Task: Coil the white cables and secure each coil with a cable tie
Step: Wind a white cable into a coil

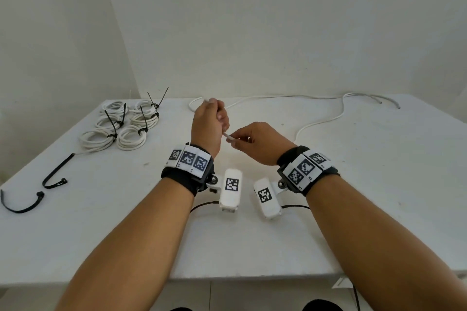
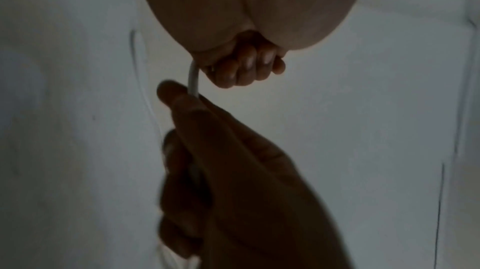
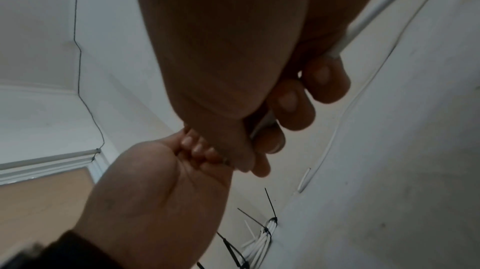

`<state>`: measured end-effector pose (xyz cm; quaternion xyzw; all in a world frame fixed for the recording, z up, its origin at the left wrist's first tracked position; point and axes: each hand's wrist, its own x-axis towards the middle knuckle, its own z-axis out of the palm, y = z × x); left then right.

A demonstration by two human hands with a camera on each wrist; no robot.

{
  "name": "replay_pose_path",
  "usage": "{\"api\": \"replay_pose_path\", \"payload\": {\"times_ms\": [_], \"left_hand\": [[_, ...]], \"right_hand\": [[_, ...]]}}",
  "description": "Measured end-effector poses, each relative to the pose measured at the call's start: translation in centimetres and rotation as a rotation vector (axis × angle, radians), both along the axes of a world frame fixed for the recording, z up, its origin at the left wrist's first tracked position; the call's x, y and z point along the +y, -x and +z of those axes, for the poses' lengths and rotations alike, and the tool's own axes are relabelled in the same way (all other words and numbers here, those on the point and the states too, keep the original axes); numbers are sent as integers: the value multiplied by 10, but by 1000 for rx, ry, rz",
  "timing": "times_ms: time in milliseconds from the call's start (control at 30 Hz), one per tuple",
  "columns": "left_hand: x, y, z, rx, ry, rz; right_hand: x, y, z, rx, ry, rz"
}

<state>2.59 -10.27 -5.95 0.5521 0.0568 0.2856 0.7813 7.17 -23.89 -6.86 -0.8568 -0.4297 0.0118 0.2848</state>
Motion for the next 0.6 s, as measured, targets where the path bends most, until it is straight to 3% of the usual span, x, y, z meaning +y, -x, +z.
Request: {"api": "replay_pose_path", "payload": {"times_ms": [100,233,400,600], "left_hand": [[1,-3,-8,154,-385,65],[7,-2,-8,265,-749,75],[11,0,-3,396,-966,-18],[7,1,-7,430,-994,-108]], "right_hand": [[-6,-3,3,-15,61,-1],[-10,-2,16,-18,81,4],[-14,-10,35,-29,54,46],[-15,-7,26,-6,-33,80]]}}
